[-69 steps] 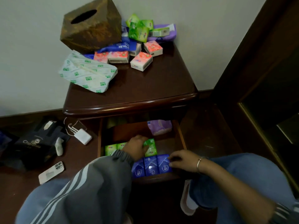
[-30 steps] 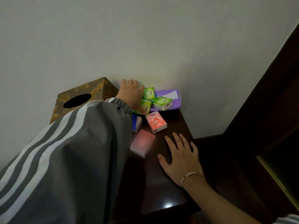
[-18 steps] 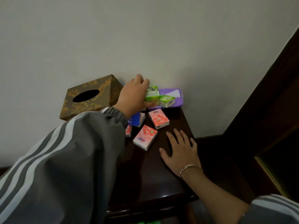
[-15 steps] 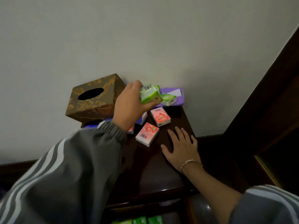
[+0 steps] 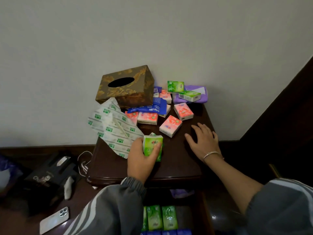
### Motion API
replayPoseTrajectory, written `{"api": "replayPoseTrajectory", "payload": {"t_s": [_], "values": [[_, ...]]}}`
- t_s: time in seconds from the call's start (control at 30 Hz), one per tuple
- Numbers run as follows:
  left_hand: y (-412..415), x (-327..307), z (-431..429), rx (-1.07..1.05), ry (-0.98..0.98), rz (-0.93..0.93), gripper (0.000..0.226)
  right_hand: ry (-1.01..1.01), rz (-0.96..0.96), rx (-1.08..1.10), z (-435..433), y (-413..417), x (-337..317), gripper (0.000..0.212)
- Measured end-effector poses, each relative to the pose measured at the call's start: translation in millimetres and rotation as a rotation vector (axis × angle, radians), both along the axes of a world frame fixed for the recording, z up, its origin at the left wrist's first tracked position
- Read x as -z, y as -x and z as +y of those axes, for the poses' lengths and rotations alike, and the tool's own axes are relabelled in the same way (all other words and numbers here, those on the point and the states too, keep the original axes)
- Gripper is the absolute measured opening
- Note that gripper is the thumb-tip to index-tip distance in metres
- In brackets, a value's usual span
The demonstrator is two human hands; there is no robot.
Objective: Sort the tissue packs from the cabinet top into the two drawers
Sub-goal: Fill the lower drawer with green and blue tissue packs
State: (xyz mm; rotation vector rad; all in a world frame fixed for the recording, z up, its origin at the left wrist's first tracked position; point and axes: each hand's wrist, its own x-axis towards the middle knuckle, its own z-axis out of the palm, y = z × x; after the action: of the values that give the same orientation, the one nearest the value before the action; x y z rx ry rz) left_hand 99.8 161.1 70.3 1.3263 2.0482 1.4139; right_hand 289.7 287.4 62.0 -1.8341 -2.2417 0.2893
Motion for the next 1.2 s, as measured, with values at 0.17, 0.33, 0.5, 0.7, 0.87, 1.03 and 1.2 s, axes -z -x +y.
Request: {"api": "replayPoseTrajectory", "payload": {"t_s": [0.17,0.33,0.5,0.7,0.87,1.03,1.2], "values": [[1,6,4,0.026,0.012,0.071,0.039,-0.303,0.295,0.019,-8,-5,-10,0.028],[-1,6,6,0.004,-0.014,0.117,0.037,-0.448,0.413,0.067,30,11,-48,0.019],[-4,2,5,-0.008,-0.017,0.119,0.045,-0.224,0.204,0.019,112,51,-85,0.048],[-3,-2,5,-0.003,0.02,0.124,0.051,0.194,-0.022,0.102,157,62,-88,0.076],[-3,-1,6,-0.003,0.033,0.125,0.043,0.051,0.134,0.083,172,54,-99,0.073],[-5,-3,5,-0.013,0.02,0.119,0.052,-0.044,0.15,-0.265,186,86,-107,0.078],[-5,-1,5,-0.007,0.042,0.119,0.053,0.084,-0.072,-0.253,205,104,-101,0.08]]}}
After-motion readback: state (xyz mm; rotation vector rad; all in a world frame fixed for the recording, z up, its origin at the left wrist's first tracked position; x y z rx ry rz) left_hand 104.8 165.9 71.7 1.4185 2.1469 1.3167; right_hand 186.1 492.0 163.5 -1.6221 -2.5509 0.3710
